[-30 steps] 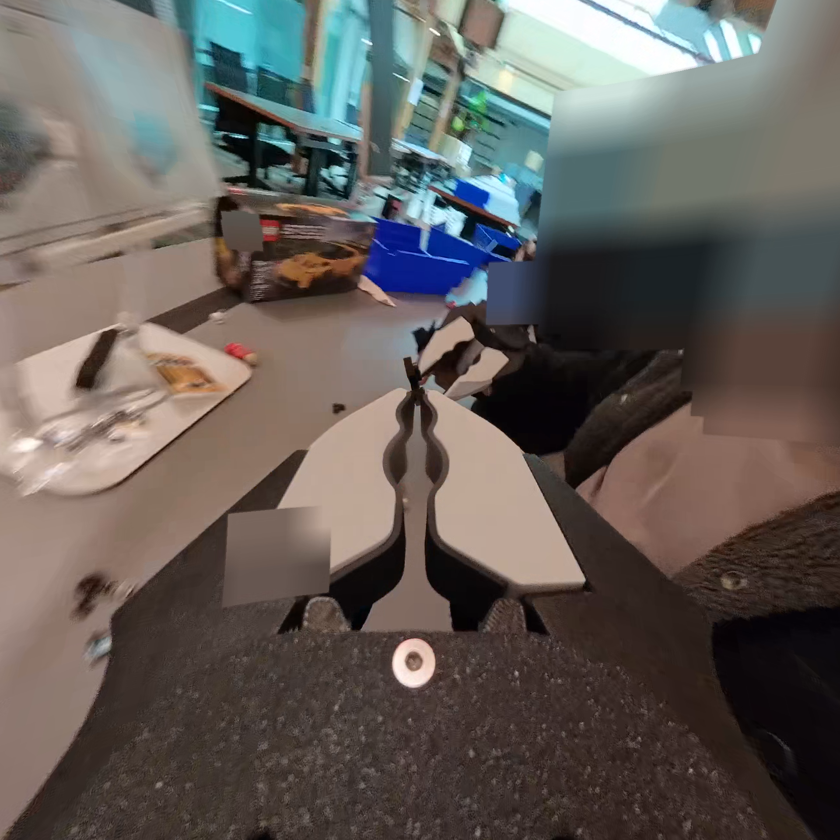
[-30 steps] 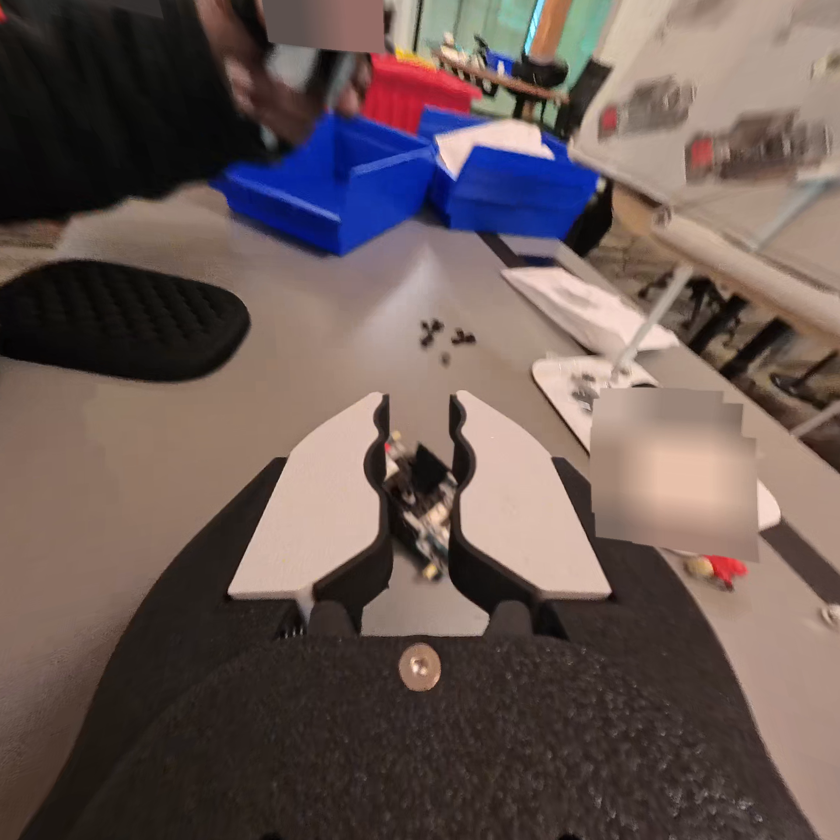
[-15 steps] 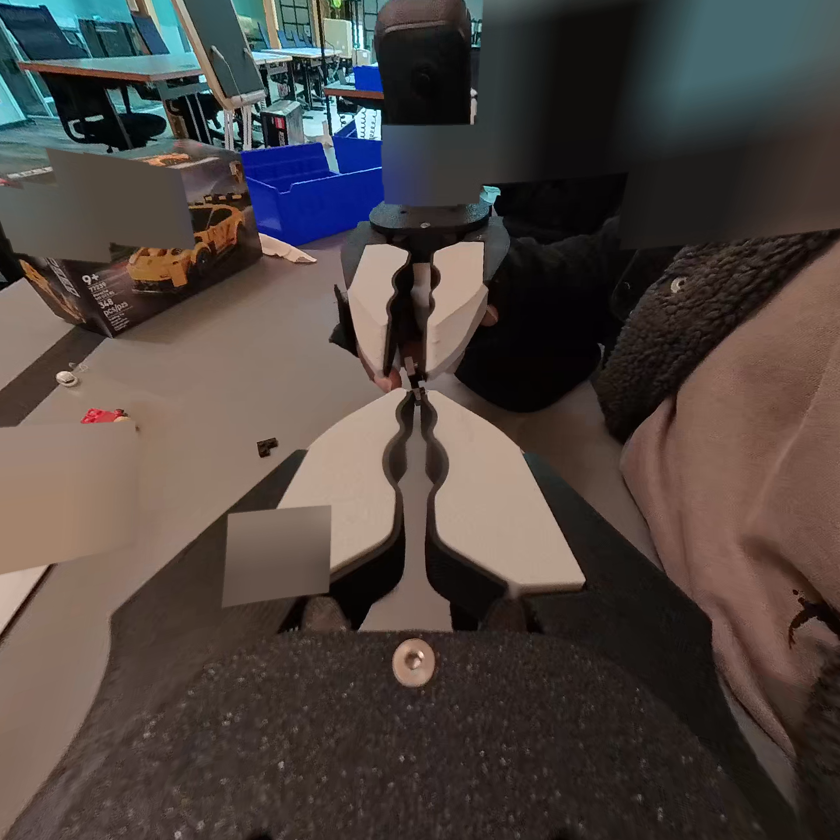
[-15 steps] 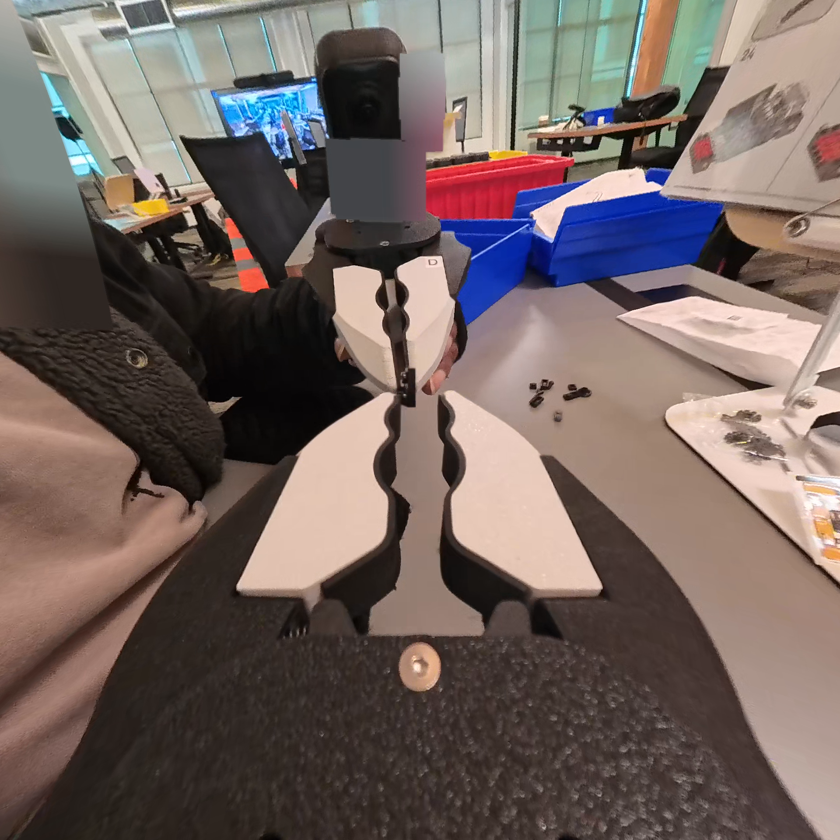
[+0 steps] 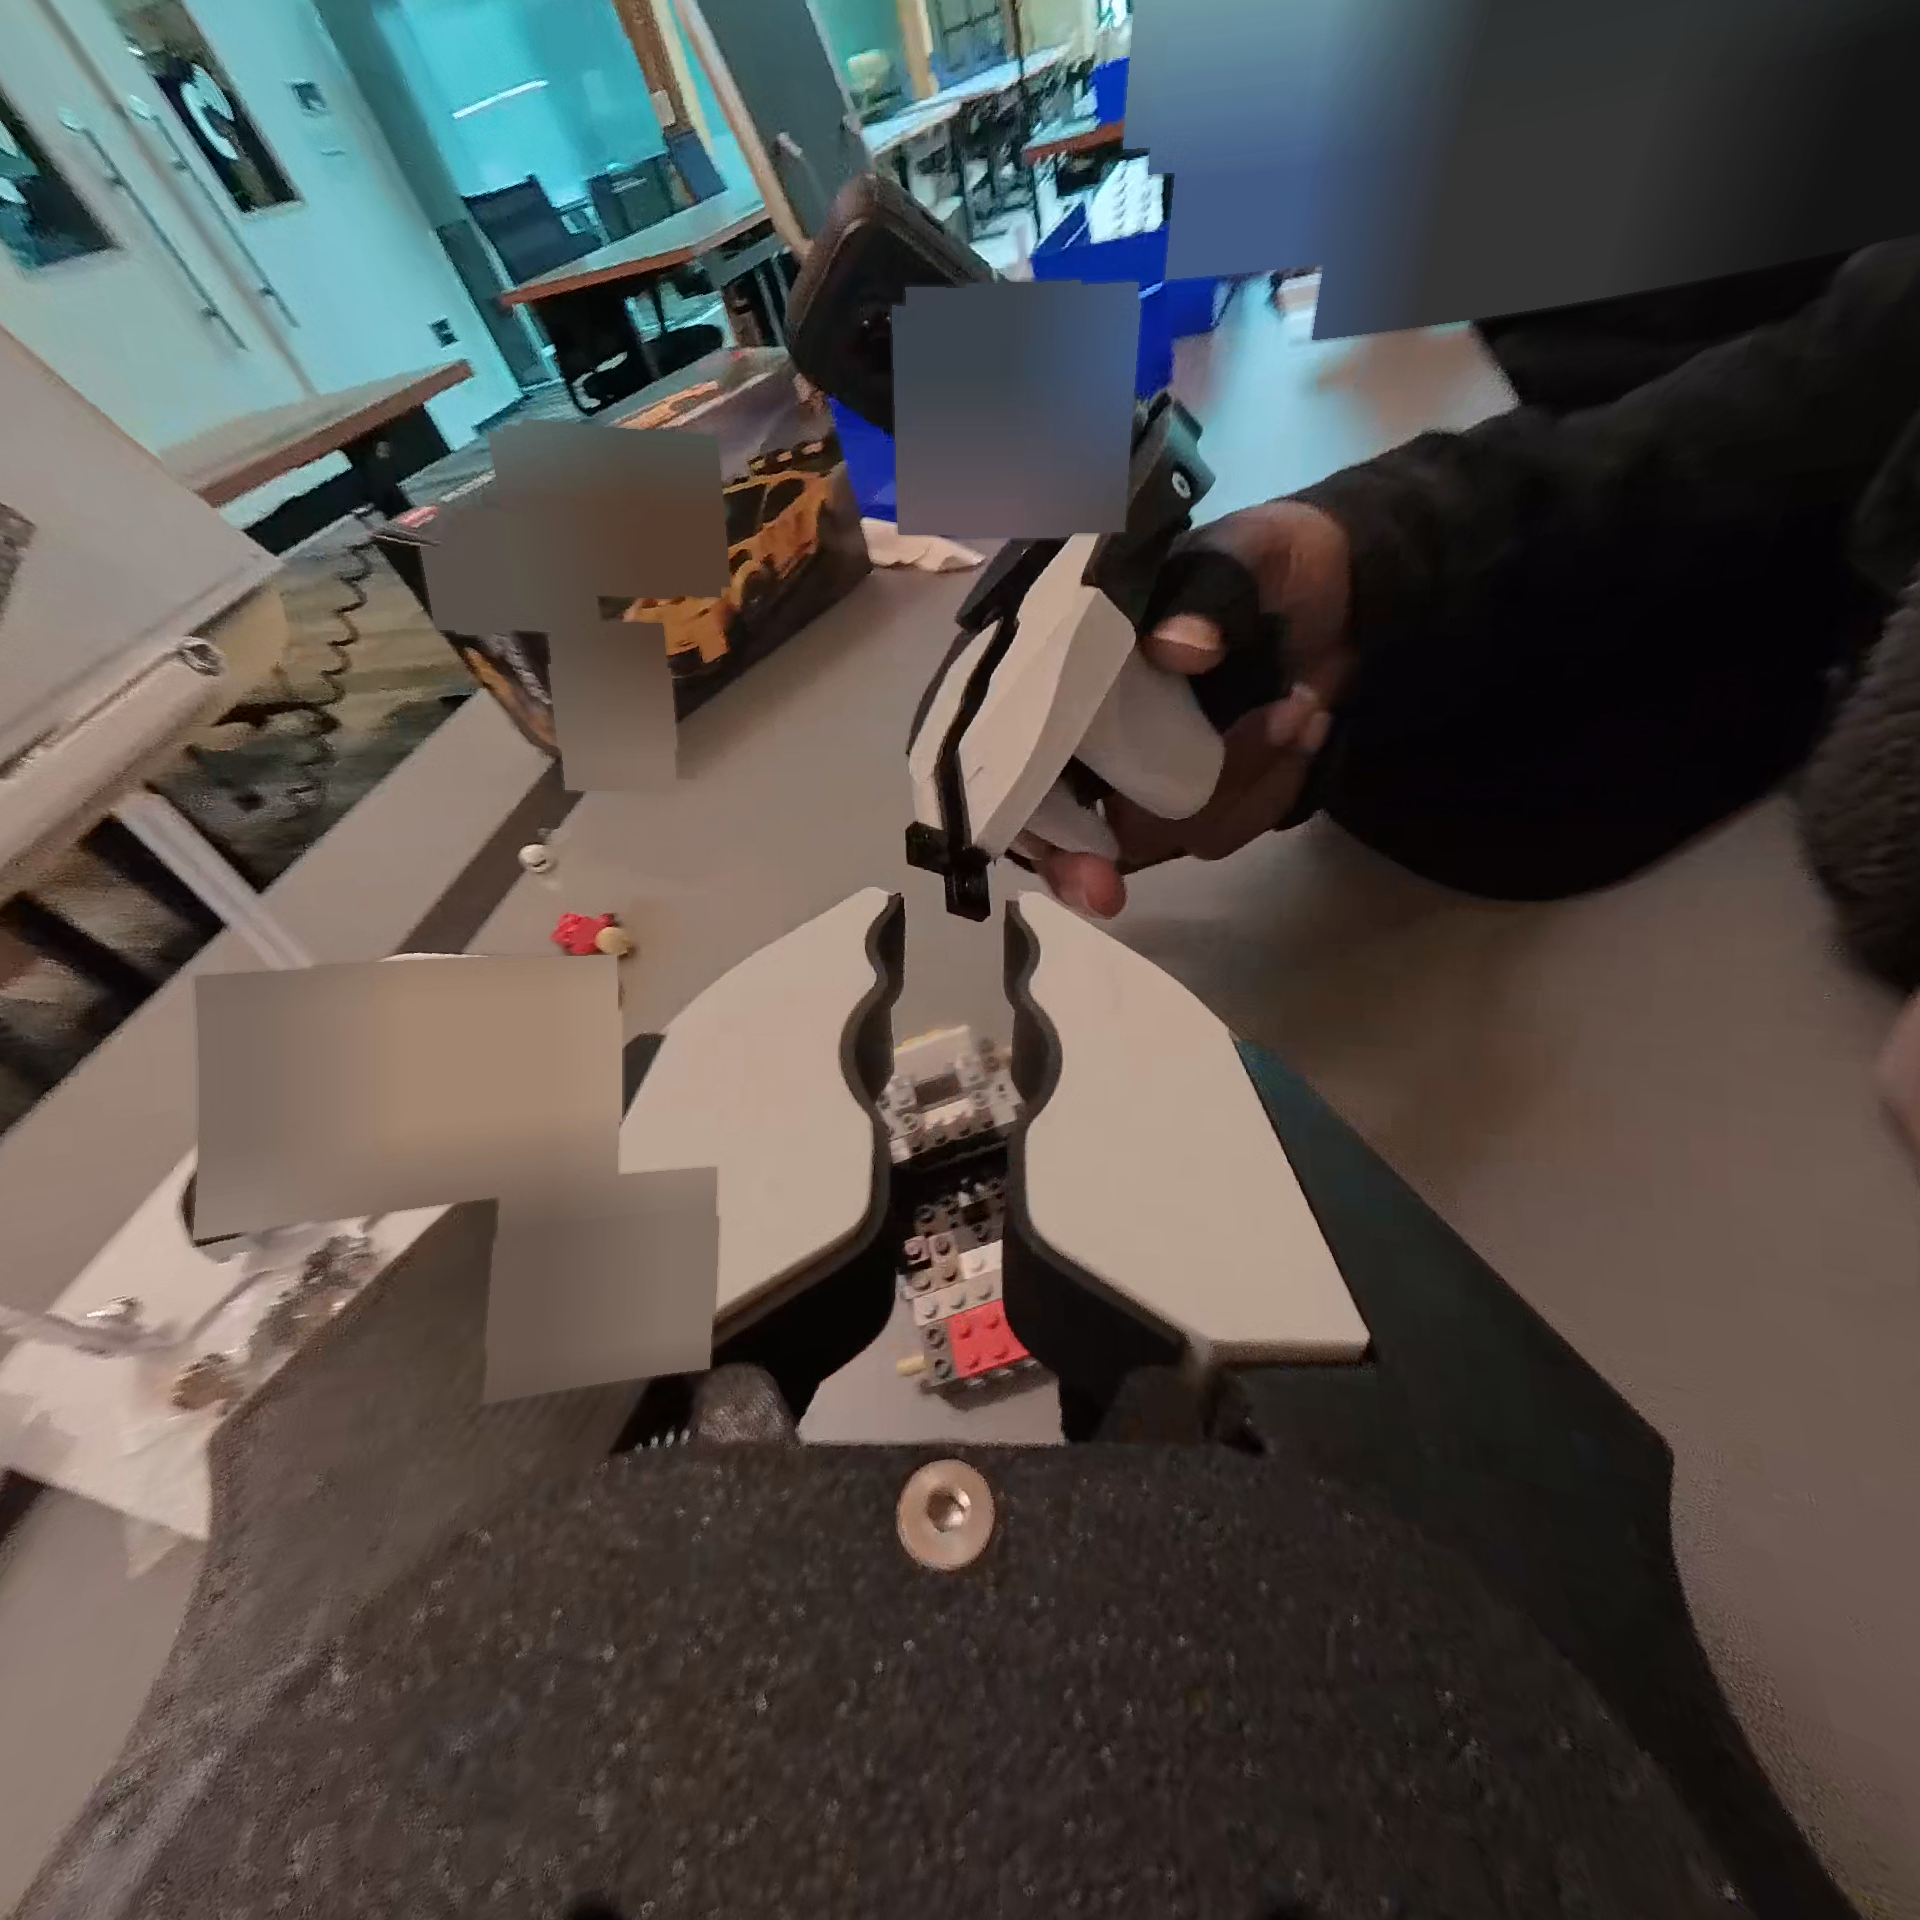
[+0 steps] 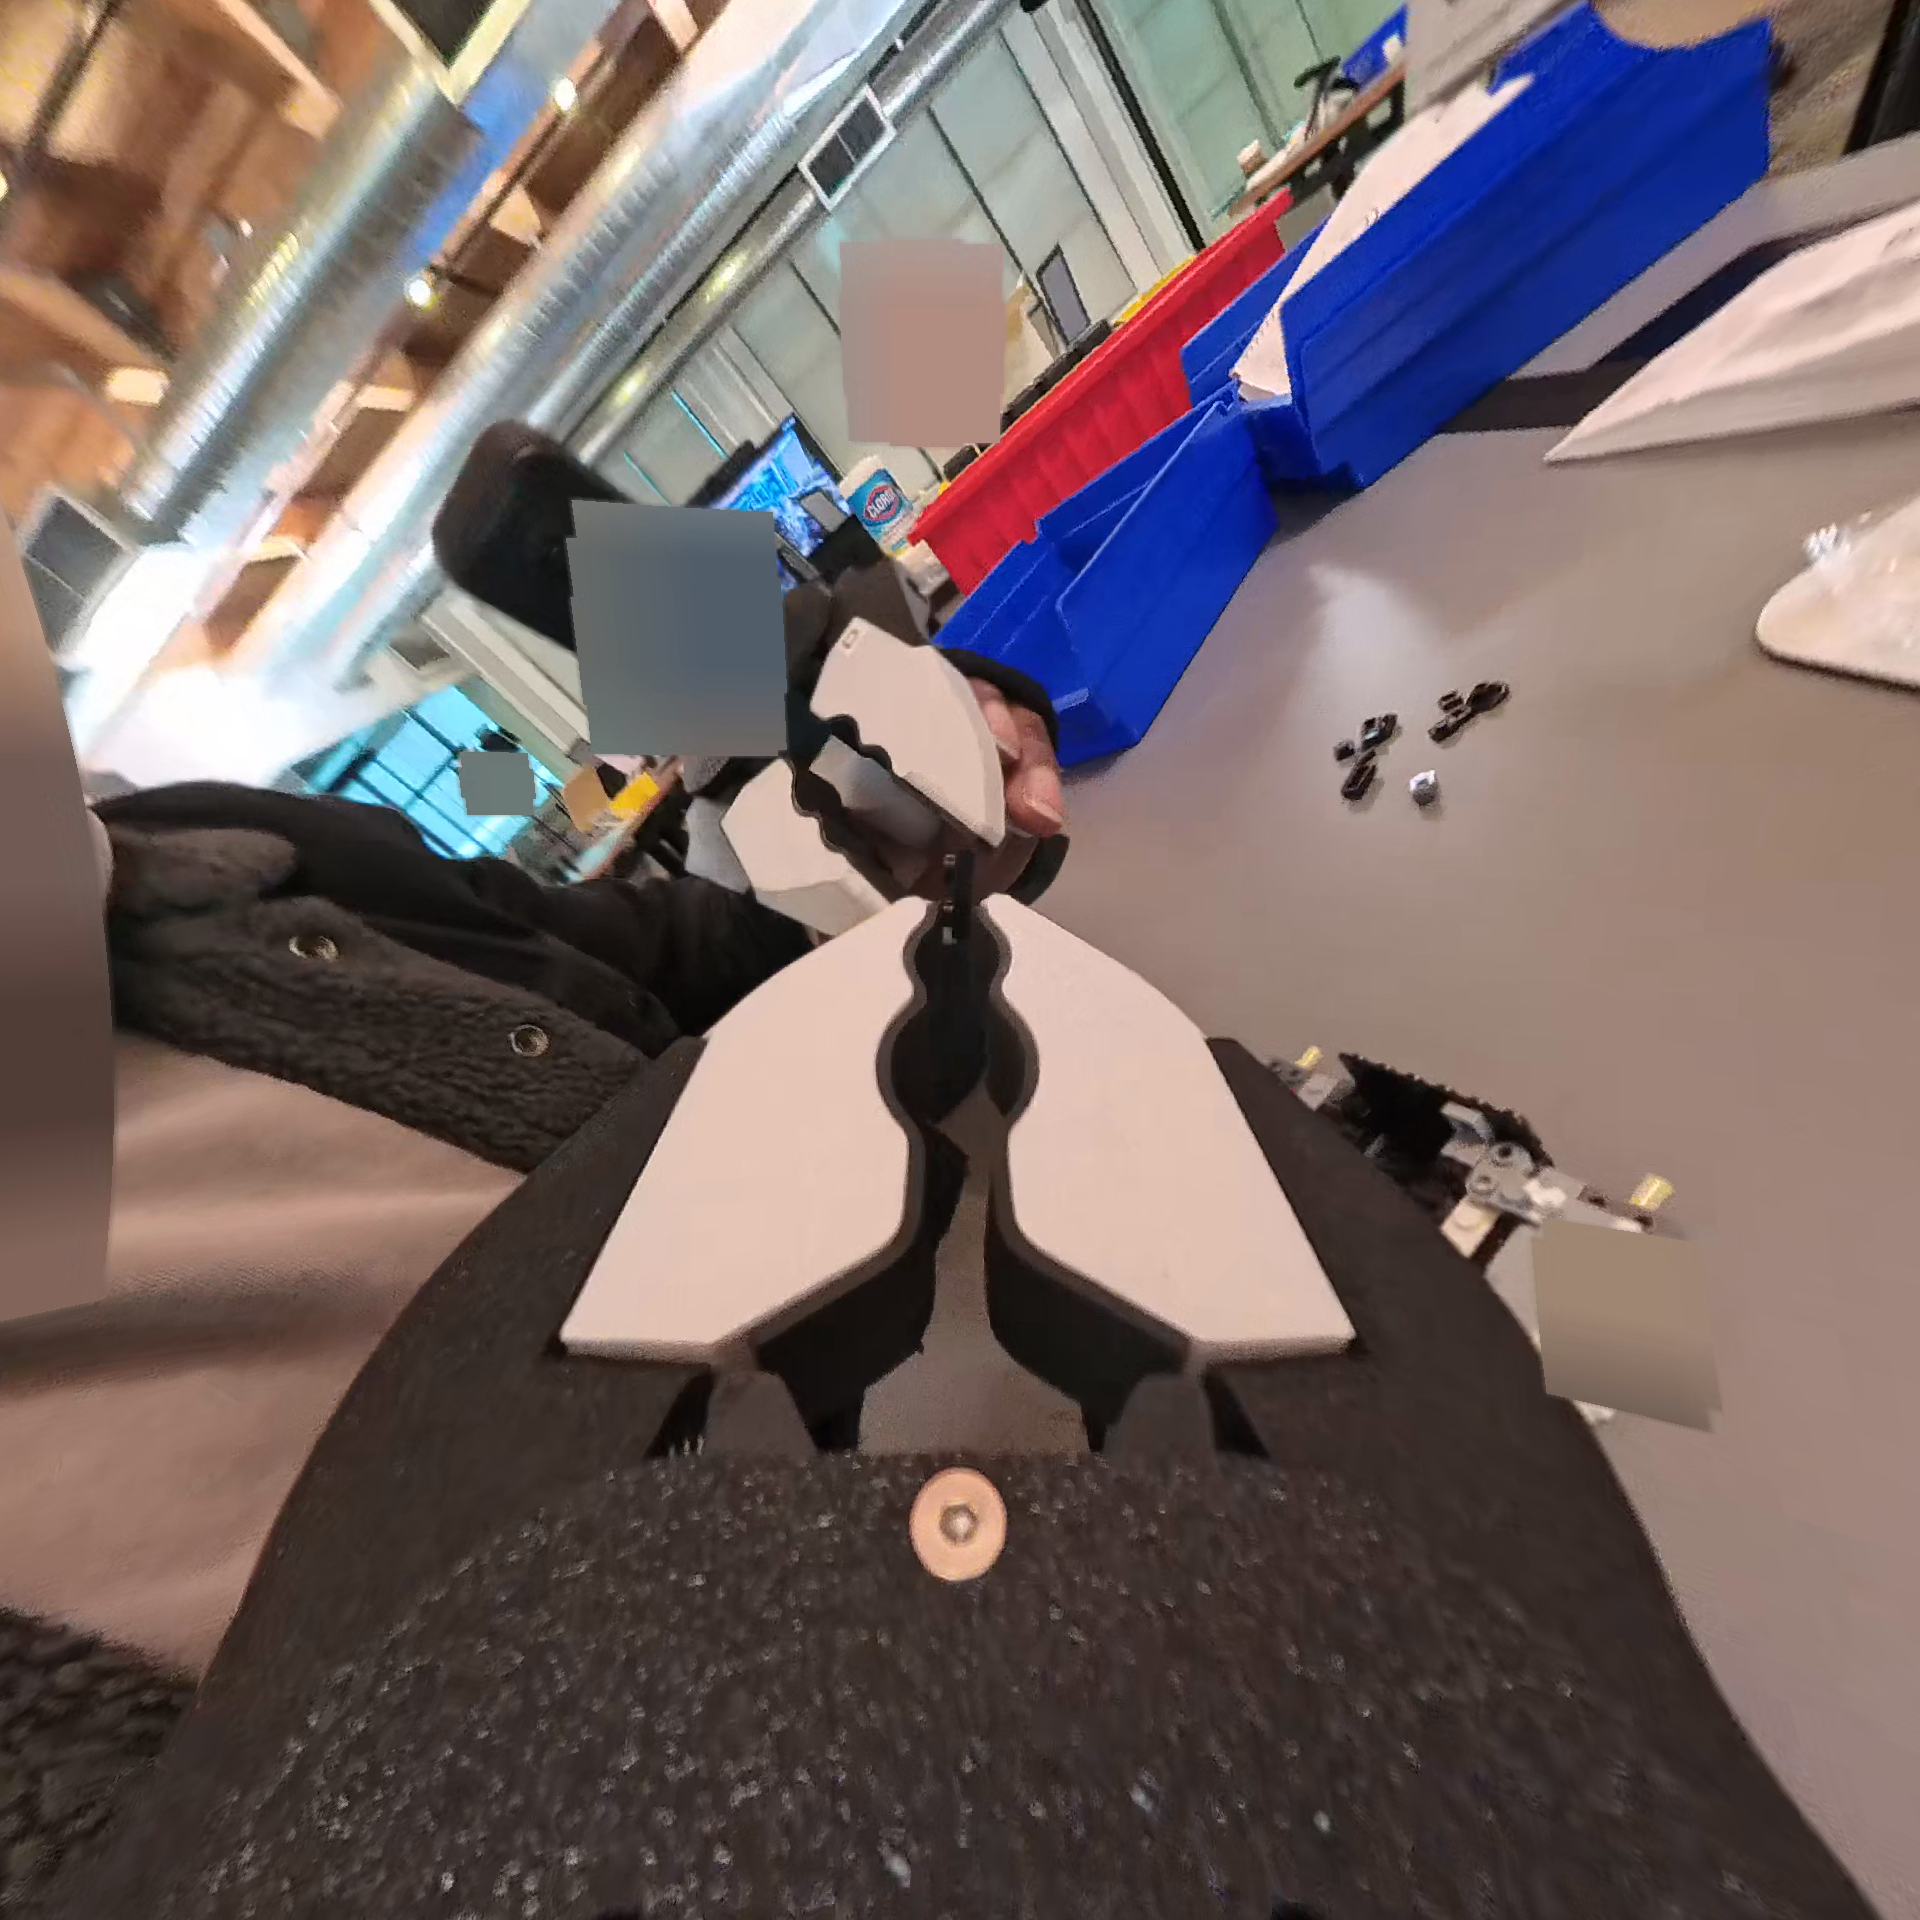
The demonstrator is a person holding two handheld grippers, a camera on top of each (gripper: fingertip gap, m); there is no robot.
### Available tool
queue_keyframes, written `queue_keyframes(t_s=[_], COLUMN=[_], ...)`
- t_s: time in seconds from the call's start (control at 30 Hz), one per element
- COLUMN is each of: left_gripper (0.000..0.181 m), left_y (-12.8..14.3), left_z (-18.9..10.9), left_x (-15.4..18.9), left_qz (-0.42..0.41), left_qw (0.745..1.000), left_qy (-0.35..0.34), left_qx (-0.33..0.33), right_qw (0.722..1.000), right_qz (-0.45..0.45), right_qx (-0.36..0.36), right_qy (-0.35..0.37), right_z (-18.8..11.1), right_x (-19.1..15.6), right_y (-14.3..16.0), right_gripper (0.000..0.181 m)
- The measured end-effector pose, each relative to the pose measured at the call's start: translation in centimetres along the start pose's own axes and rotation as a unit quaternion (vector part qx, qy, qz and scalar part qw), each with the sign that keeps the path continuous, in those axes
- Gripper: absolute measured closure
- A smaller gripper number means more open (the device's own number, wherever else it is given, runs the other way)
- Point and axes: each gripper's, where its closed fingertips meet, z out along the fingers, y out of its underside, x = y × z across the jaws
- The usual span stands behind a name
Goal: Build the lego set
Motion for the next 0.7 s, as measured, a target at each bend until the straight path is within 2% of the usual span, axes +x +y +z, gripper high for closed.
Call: queue_keyframes(t_s=[0.17, 0.3, 0.4, 0.5, 0.6, 0.7], left_gripper=[0.173, 0.173, 0.173, 0.173, 0.173, 0.173], left_y=[0.6, 1.1, 3.1, 6.8, 10.2, 13.4], left_z=[1.0, 1.2, 0.7, 0.1, 0.1, 0.1], left_x=[-0.1, -0.3, -2.3, -4.5, -5.3, -5.0], left_qz=[0.047, 0.036, -0.012, -0.112, -0.178, -0.203], left_qw=[0.998, 0.998, 0.997, 0.985, 0.968, 0.952], left_qy=[-0.031, -0.033, -0.058, -0.076, -0.083, -0.072], left_qx=[-0.027, -0.032, -0.057, -0.109, -0.158, -0.216], right_qw=[0.999, 0.999, 0.998, 0.993, 0.974, 0.927], right_qz=[0.047, 0.042, 0.012, -0.023, -0.094, -0.187], right_qx=[0.007, 0.005, 0.005, 0.002, -0.087, -0.217], right_qy=[-0.004, 0.003, 0.054, 0.116, 0.189, 0.243], right_z=[0.0, -0.1, -1.3, -3.0, -3.5, -4.1], right_x=[0.7, 1.2, 3.2, 5.2, 7.3, 8.8], right_y=[0.2, 0.4, 0.0, -0.5, 1.6, 5.0], right_gripper=[0.176, 0.176, 0.167, 0.167, 0.166, 0.163])
